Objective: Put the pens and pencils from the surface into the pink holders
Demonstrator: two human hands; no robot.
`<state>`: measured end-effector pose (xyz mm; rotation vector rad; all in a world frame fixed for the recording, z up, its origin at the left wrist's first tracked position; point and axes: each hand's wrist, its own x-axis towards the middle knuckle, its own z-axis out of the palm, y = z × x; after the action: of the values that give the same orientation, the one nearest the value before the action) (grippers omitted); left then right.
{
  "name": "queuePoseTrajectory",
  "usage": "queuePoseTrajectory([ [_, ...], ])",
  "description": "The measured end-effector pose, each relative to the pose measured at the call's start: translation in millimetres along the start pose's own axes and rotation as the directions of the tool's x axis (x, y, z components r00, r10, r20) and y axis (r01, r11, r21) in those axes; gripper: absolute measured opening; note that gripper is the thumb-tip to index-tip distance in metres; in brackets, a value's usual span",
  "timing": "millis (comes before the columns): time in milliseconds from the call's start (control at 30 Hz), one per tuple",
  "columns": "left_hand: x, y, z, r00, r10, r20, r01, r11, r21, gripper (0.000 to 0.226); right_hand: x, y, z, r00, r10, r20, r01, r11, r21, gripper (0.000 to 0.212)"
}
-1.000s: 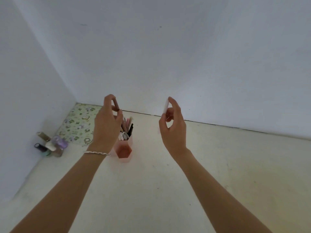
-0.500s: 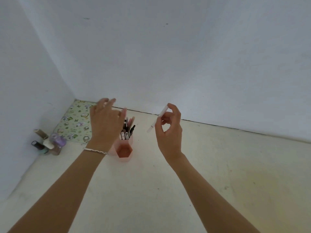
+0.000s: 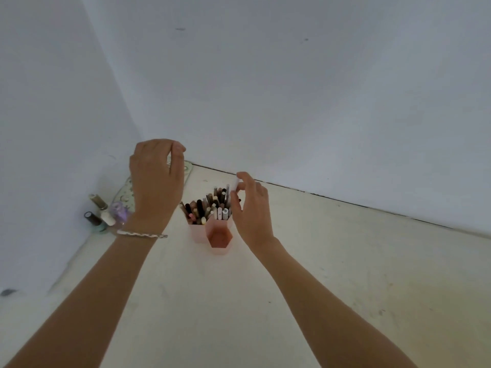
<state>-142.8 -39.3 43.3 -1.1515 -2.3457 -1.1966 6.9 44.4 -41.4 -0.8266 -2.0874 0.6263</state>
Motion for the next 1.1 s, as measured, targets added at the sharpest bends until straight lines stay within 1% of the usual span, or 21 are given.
queuePoseTrajectory([
  [67, -3.2, -2.2, 0.6, 0.999, -0.033, 0.025, 0.034, 0.999, -0.013, 0.038, -1.5, 8.3, 3.1, 0.995, -0.102, -0.009, 0.099, 0.983, -0.153, 0.015],
  [100, -5.4, -2.9, 1.2, 0.998, -0.054, 0.034, 0.055, 0.998, -0.024, 0.037, -3.3, 11.8, 3.7, 0.989, -0.147, 0.017, 0.147, 0.964, -0.22, 0.011],
  [133, -7.3, -3.1, 2.0, 0.997, -0.069, 0.039, 0.07, 0.997, -0.037, 0.036, -6.0, 14.7, 3.6, 0.982, -0.177, 0.06, 0.186, 0.947, -0.261, 0.013],
  [200, -9.8, -3.9, 3.3, 0.995, -0.078, 0.058, 0.082, 0.994, -0.068, 0.035, -11.9, 16.1, -0.2, 0.972, -0.198, 0.126, 0.224, 0.941, -0.253, 0.02],
  [233, -9.7, -4.5, 3.6, 0.994, -0.078, 0.077, 0.085, 0.992, -0.093, 0.035, -12.2, 15.5, -3.3, 0.974, -0.198, 0.11, 0.219, 0.949, -0.228, 0.024],
  [300, -7.0, -4.7, 2.2, 0.989, -0.091, 0.113, 0.107, 0.983, -0.146, 0.034, -5.1, 12.1, -10.6, 0.981, -0.193, 0.0, 0.189, 0.965, -0.182, 0.034],
  [367, -1.4, -4.3, 0.3, 0.985, -0.116, 0.129, 0.138, 0.975, -0.175, 0.033, 8.7, 5.6, -18.3, 0.976, -0.203, -0.083, 0.188, 0.968, -0.165, 0.039],
  [433, 4.1, -2.8, -1.3, 0.976, -0.135, 0.171, 0.166, 0.968, -0.186, 0.029, 19.0, -0.1, -23.7, 0.972, -0.217, -0.095, 0.199, 0.966, -0.167, 0.041],
  [467, 6.2, -2.7, -1.8, 0.962, -0.149, 0.228, 0.194, 0.963, -0.189, 0.028, 20.7, -1.5, -25.0, 0.972, -0.211, -0.1, 0.193, 0.968, -0.161, 0.041],
  [533, 7.7, -6.5, -3.1, 0.884, -0.189, 0.428, 0.264, 0.957, -0.122, 0.033, 16.4, 1.4, -26.0, 0.983, -0.135, -0.122, 0.121, 0.986, -0.115, 0.04],
  [600, 1.9, -14.5, -3.4, 0.736, -0.227, 0.638, 0.214, 0.972, 0.099, 0.065, 1.9, 9.6, -25.4, 0.998, 0.009, -0.07, -0.015, 0.996, -0.084, 0.034],
  [633, -4.1, -17.7, -1.9, 0.656, -0.244, 0.714, 0.169, 0.97, 0.176, 0.082, -7.6, 14.7, -23.9, 0.996, 0.093, 0.019, -0.09, 0.99, -0.108, 0.028],
  [667, -10.9, -19.9, -0.5, 0.595, -0.252, 0.763, 0.136, 0.968, 0.213, 0.094, -17.4, 18.2, -20.0, 0.972, 0.187, 0.143, -0.164, 0.974, -0.157, 0.026],
  [700, -18.8, -21.2, 3.4, 0.562, -0.248, 0.789, 0.115, 0.968, 0.223, 0.098, -27.0, 20.2, -16.5, 0.915, 0.296, 0.275, -0.237, 0.945, -0.227, 0.036],
  [733, -26.3, -22.6, 8.1, 0.555, -0.238, 0.797, 0.091, 0.97, 0.226, 0.096, -35.9, 21.9, -11.6, 0.833, 0.392, 0.389, -0.289, 0.91, -0.298, 0.053],
  [767, -33.1, -24.6, 13.1, 0.571, -0.221, 0.791, 0.061, 0.972, 0.228, 0.09, -43.3, 23.2, -5.9, 0.752, 0.458, 0.473, -0.309, 0.88, -0.361, 0.068],
  [800, -38.1, -26.5, 17.8, 0.601, -0.201, 0.773, 0.029, 0.973, 0.23, 0.082, -49.0, 23.8, 0.0, 0.692, 0.491, 0.529, -0.294, 0.861, -0.414, 0.078],
  [833, -40.9, -28.2, 21.4, 0.635, -0.183, 0.75, 0.009, 0.973, 0.229, 0.074, -52.7, 24.2, 6.4, 0.657, 0.497, 0.567, -0.255, 0.854, -0.453, 0.082],
  [900, -40.6, -32.1, 25.7, 0.678, -0.178, 0.713, 0.032, 0.976, 0.213, 0.065, -53.2, 24.1, 19.4, 0.652, 0.472, 0.594, -0.184, 0.858, -0.48, 0.072],
  [1000, -32.4, -39.4, 31.0, 0.715, -0.174, 0.677, 0.062, 0.98, 0.187, 0.051, -42.7, 20.8, 34.6, 0.694, 0.44, 0.57, -0.177, 0.872, -0.457, 0.055],
  [1100, -17.0, -47.5, 41.2, 0.768, -0.184, 0.613, 0.129, 0.983, 0.133, 0.043, -21.0, 21.2, 50.1, 0.715, 0.427, 0.553, -0.159, 0.87, -0.466, 0.05],
])
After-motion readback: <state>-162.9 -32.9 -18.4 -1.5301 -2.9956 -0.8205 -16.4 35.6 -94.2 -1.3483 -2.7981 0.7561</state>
